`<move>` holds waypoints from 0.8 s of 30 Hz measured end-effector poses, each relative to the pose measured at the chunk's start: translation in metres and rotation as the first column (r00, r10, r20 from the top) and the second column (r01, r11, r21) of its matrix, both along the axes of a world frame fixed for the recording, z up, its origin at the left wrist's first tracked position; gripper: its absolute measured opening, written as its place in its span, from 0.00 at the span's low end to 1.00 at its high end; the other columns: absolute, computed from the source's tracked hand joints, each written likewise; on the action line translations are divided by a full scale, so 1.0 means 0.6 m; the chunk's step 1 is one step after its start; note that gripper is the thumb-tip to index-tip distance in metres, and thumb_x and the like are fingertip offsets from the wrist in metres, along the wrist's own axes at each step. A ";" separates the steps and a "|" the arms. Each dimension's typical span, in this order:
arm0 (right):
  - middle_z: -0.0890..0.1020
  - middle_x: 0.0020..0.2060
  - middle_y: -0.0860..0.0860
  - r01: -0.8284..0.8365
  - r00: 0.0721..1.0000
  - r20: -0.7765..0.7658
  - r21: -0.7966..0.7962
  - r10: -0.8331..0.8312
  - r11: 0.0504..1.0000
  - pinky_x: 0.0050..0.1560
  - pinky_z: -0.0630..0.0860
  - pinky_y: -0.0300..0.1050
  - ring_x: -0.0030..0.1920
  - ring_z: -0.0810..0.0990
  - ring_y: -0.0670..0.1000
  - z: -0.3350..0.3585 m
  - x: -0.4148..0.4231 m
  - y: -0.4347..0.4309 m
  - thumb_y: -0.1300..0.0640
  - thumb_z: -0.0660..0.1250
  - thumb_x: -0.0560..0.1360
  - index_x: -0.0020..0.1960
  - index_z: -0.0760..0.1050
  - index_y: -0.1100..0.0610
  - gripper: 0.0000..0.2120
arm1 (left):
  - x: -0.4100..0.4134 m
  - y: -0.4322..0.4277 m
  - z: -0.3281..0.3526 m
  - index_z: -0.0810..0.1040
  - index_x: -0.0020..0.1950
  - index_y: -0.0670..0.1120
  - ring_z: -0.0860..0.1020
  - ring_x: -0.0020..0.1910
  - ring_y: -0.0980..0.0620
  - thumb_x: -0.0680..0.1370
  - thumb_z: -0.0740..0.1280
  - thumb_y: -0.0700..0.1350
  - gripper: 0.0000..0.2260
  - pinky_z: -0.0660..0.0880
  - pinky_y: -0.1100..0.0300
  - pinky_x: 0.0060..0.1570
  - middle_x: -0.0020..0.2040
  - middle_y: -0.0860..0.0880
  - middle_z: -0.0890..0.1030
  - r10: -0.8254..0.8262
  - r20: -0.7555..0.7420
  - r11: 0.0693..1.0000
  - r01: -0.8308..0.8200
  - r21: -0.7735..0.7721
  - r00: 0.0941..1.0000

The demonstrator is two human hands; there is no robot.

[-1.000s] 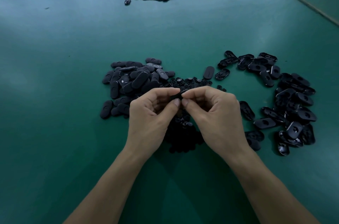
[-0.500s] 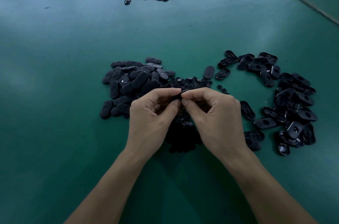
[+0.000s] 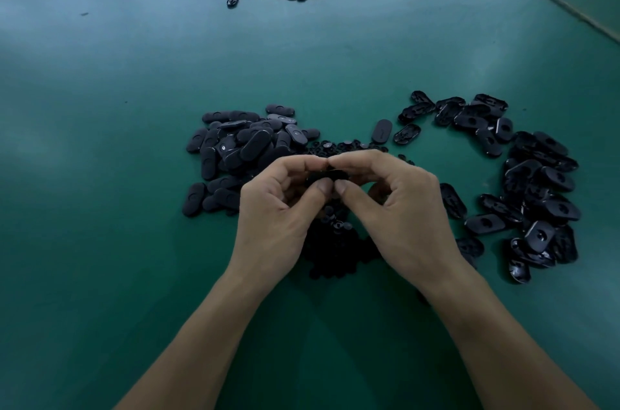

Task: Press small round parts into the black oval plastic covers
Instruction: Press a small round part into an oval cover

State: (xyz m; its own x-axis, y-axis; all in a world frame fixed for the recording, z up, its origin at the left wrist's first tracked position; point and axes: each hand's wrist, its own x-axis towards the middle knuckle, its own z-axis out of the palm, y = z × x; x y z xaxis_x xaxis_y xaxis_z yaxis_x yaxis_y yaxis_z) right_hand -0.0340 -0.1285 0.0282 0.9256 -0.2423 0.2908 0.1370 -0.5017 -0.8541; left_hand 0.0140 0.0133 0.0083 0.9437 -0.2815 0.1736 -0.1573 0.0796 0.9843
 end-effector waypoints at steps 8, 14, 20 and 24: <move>0.85 0.39 0.44 -0.014 0.999 -0.046 0.148 0.021 0.989 0.44 0.79 0.34 0.42 0.84 0.43 -0.002 0.002 -0.010 0.61 0.75 0.73 0.50 0.84 0.53 0.07 | 0.003 0.004 -0.005 0.82 0.52 0.48 0.84 0.43 0.55 0.75 0.74 0.36 0.10 0.79 0.65 0.45 0.44 0.49 0.86 0.009 -0.048 0.998 -0.012 -0.056 0.999; 0.84 0.34 0.43 -0.011 0.996 -0.088 0.158 0.025 0.987 0.36 0.75 0.29 0.36 0.83 0.40 0.002 -0.001 -0.007 0.63 0.74 0.73 0.46 0.82 0.53 0.06 | 0.003 0.004 -0.006 0.83 0.51 0.49 0.84 0.42 0.57 0.74 0.74 0.34 0.12 0.80 0.66 0.45 0.42 0.51 0.86 0.000 -0.026 1.000 -0.001 -0.009 1.000; 0.84 0.34 0.44 0.026 0.993 -0.116 0.175 -0.005 0.984 0.35 0.75 0.30 0.35 0.82 0.40 0.001 0.002 -0.005 0.62 0.74 0.73 0.45 0.82 0.53 0.05 | 0.002 0.001 -0.007 0.84 0.50 0.50 0.84 0.41 0.58 0.73 0.75 0.34 0.12 0.79 0.66 0.44 0.42 0.52 0.86 0.043 0.004 0.999 -0.043 0.002 0.999; 0.85 0.35 0.43 0.021 0.994 -0.113 0.196 0.002 0.980 0.37 0.76 0.31 0.35 0.83 0.41 0.002 0.003 -0.009 0.63 0.74 0.72 0.45 0.83 0.53 0.06 | 0.002 0.001 -0.009 0.84 0.49 0.50 0.84 0.41 0.58 0.73 0.75 0.34 0.11 0.79 0.67 0.44 0.42 0.51 0.86 0.051 0.001 0.999 -0.051 -0.013 0.999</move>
